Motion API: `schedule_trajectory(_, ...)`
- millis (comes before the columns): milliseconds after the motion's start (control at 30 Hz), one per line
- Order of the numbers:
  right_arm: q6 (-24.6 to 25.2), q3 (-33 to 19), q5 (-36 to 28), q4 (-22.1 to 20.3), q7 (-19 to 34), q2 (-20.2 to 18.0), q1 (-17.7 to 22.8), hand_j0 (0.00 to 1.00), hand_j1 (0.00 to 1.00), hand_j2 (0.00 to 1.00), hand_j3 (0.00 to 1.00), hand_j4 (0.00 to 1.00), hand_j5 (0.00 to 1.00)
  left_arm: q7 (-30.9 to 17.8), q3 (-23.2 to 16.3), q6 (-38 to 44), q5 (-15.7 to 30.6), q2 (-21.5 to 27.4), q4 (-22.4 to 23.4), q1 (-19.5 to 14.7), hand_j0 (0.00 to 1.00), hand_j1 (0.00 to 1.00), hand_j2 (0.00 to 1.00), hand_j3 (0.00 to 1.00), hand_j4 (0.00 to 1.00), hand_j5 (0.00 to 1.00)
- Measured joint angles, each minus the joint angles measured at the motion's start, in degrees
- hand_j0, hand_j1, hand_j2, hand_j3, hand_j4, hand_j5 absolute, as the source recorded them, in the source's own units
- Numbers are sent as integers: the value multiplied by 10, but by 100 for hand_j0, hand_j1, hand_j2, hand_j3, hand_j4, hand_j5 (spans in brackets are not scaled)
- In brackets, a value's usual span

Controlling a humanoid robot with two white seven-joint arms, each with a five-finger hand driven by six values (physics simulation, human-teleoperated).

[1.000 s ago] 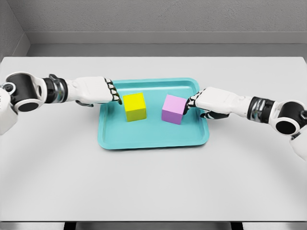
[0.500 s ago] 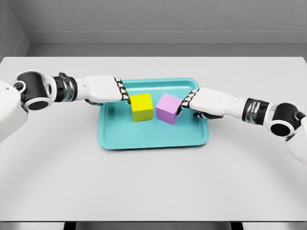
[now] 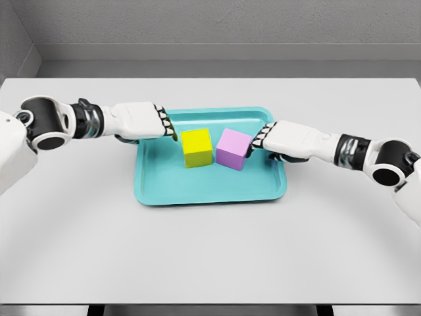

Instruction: Push two cubes

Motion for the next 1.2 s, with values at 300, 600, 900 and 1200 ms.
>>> schedule_trajectory(300,0,1,1,10,0,1,-3,64,64,64,64,64,64,0,0,0,0,0,13,-1,84,84,84,84,84,84)
schedule_trajectory(600,0,10,2,25,1,8,-25,64,64,64,64,64,64,0,3,0,1,1,19,-3,84,84,84,84,84,84)
schedule_trajectory(900,0,17,10,31,13,21,-44,64,64,64,64,64,64,3,17,0,8,26,19,-2,84,84,84,84,84,84)
schedule_trajectory(1200,0,20,25,64,14,30,-63,64,64,64,64,64,64,4,25,0,9,43,20,-4,84,84,84,84,84,84)
